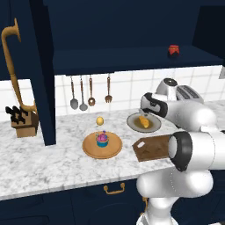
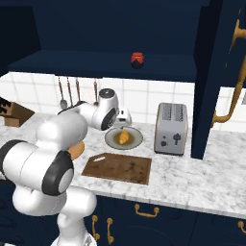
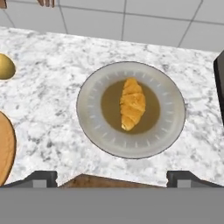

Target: From the different types of pastries on the counter, select a croissant and place it on the cutting board. Then retrieve a jar of jam from the cabinet and place it alongside the croissant on the cutting board.

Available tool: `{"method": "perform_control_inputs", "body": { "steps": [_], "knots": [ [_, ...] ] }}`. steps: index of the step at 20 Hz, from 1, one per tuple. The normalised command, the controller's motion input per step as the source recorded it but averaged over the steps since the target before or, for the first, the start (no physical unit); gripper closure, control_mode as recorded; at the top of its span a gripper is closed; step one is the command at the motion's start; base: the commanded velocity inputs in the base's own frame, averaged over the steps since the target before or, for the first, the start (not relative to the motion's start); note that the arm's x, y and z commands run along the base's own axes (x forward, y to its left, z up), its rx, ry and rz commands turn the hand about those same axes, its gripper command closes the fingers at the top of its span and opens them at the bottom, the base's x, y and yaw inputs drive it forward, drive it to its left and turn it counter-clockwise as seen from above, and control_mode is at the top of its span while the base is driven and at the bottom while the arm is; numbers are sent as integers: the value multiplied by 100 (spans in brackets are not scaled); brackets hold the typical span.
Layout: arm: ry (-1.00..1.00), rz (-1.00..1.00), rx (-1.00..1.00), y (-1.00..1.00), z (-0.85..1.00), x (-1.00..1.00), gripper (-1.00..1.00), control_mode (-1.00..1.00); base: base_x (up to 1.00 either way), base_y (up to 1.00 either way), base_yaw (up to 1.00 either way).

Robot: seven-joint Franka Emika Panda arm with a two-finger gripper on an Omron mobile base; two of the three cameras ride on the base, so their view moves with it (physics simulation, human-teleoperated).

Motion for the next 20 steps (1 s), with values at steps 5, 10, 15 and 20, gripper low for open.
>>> {"method": "perform_control_inputs", "body": {
  "steps": [5, 10, 15, 20],
  "knots": [
    [0, 0, -1, -7, -41, 52, -100, -100, 0, 0, 0],
    [0, 0, 0, -13, -41, 51, -100, -100, 0, 0, 0],
    [0, 0, 0, -10, -35, 46, -100, -100, 0, 0, 0],
    [0, 0, 0, -7, -24, 29, -100, -100, 0, 0, 0]
  ]
}}
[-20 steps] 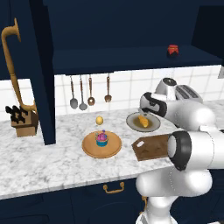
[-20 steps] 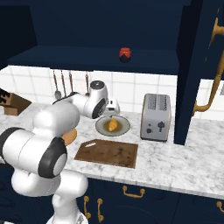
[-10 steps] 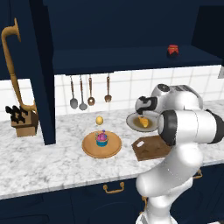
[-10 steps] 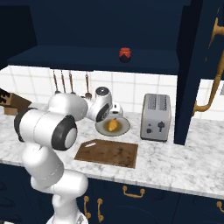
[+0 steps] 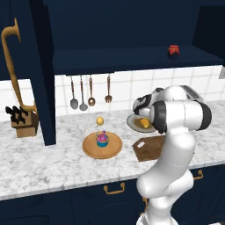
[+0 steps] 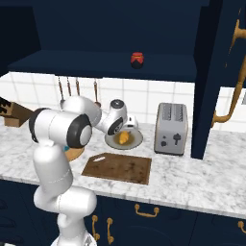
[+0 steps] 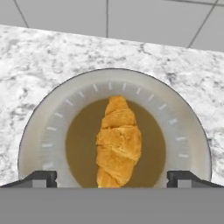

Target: From the different types of pastries on the counter, select a croissant and place it on the cutting board. Then retrieve a jar of jam from the cabinet and place it alongside the croissant on the cutting board.

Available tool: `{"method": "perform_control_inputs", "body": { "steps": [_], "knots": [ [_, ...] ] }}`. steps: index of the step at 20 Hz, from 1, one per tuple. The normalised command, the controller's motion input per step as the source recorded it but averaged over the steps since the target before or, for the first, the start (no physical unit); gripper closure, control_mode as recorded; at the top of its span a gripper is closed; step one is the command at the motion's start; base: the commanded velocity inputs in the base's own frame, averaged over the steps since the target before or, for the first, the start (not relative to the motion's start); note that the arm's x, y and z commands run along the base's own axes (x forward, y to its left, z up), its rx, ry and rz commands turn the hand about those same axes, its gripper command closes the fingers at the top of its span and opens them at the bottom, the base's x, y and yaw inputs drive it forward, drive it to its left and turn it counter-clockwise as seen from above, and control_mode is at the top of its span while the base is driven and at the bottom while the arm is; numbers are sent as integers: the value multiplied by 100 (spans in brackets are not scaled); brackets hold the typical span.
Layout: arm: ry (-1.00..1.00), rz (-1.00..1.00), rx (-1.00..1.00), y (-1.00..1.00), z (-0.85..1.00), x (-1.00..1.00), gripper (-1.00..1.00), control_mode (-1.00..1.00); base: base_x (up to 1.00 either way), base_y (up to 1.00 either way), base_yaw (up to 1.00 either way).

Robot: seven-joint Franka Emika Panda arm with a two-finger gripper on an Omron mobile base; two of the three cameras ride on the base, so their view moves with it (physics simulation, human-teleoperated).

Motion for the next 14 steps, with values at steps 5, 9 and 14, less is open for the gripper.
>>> {"method": "perform_control_inputs", "body": {
  "steps": [5, 9, 14],
  "knots": [
    [0, 0, -1, 0, -28, 31, -100, -100, 0, 0, 0],
    [0, 0, -3, 0, -37, 33, -100, -100, 0, 0, 0],
    [0, 0, -1, 0, -34, 34, 100, -100, 0, 0, 0]
  ]
}}
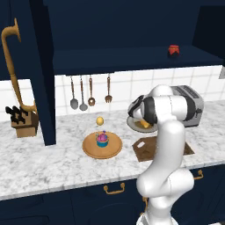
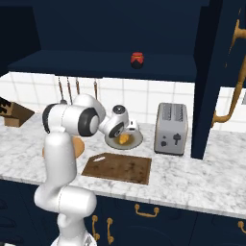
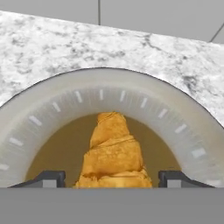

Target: From the different types of pastries on the counter, select a croissant and place it on the cutting board. Then retrieve a jar of jam from the cabinet and place it alongside the croissant on the cutting board.

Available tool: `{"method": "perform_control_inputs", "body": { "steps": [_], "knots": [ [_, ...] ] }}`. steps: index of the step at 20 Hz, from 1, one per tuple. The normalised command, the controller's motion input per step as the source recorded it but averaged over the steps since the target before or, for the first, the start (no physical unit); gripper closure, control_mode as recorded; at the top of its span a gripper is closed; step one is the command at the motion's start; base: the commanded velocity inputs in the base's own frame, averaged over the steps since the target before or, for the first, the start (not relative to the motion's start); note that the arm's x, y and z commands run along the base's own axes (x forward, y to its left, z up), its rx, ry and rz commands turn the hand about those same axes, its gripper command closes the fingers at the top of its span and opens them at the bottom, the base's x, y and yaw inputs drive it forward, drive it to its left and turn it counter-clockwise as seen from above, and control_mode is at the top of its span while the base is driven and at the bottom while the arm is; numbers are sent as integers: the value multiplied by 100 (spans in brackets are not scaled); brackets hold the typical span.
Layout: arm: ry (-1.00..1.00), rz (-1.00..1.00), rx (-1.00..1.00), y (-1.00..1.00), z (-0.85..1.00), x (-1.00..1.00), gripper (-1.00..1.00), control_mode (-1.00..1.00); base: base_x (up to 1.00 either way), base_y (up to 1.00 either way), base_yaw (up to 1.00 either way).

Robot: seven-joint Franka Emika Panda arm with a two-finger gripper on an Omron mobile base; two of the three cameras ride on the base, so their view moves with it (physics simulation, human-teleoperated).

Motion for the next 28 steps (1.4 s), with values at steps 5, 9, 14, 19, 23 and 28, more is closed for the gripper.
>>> {"method": "perform_control_inputs", "body": {
  "steps": [5, 9, 14, 19, 23, 28],
  "knots": [
    [0, 0, 1, -9, -20, 24, 100, -100, 0, 0, 0],
    [0, 0, 0, -3, 32, 0, 100, -100, 0, 0, 0],
    [0, 0, 0, 0, 73, -41, 100, -100, 0, 0, 0],
    [-2, 0, 0, 3, 54, -86, 100, -100, 0, 0, 0],
    [0, 0, 0, 11, 58, -90, 100, -100, 0, 0, 0],
    [1, 0, 0, 13, 46, -93, 100, -100, 0, 0, 0]
  ]
}}
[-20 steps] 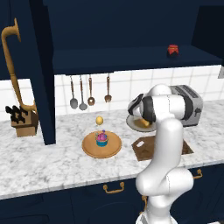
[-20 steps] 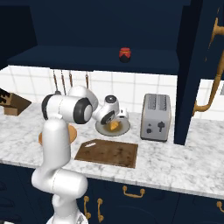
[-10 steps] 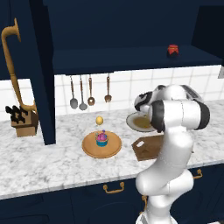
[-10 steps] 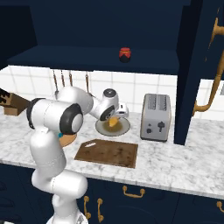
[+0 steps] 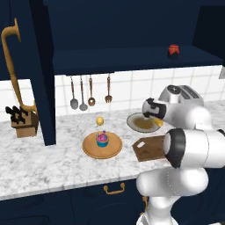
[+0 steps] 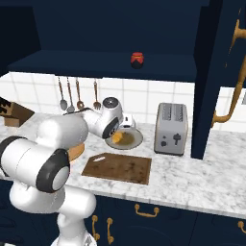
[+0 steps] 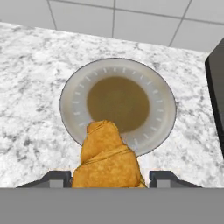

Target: From the different types of pastries on the counter, select a croissant and place it on the cutting board. Then retrieve a jar of jam from the cabinet and place it alongside the croissant on the cutting board.

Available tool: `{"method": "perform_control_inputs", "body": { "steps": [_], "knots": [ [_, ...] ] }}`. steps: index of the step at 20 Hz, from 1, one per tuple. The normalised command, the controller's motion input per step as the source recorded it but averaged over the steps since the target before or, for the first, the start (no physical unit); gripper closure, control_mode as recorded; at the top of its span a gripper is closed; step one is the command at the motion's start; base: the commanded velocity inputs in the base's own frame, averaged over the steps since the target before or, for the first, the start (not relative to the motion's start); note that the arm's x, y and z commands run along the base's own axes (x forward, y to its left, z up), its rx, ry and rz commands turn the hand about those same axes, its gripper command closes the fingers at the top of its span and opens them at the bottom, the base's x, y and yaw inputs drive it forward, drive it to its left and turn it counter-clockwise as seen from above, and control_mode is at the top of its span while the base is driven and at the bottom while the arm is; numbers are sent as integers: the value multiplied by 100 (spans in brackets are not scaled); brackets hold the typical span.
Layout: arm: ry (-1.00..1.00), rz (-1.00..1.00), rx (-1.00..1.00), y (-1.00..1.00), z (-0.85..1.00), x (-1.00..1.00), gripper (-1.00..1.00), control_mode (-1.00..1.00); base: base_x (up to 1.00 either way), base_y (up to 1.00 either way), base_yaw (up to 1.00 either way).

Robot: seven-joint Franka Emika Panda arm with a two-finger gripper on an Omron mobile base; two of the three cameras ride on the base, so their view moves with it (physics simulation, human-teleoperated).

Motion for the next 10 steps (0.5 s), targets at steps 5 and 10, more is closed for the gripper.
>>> {"method": "perform_control_inputs", "body": {
  "steps": [5, 10],
  "knots": [
    [-2, 0, 0, 2, 14, -99, 100, -100, 0, 0, 0],
    [-2, 0, 0, 8, -2, -81, 100, -100, 0, 0, 0]
  ]
}}
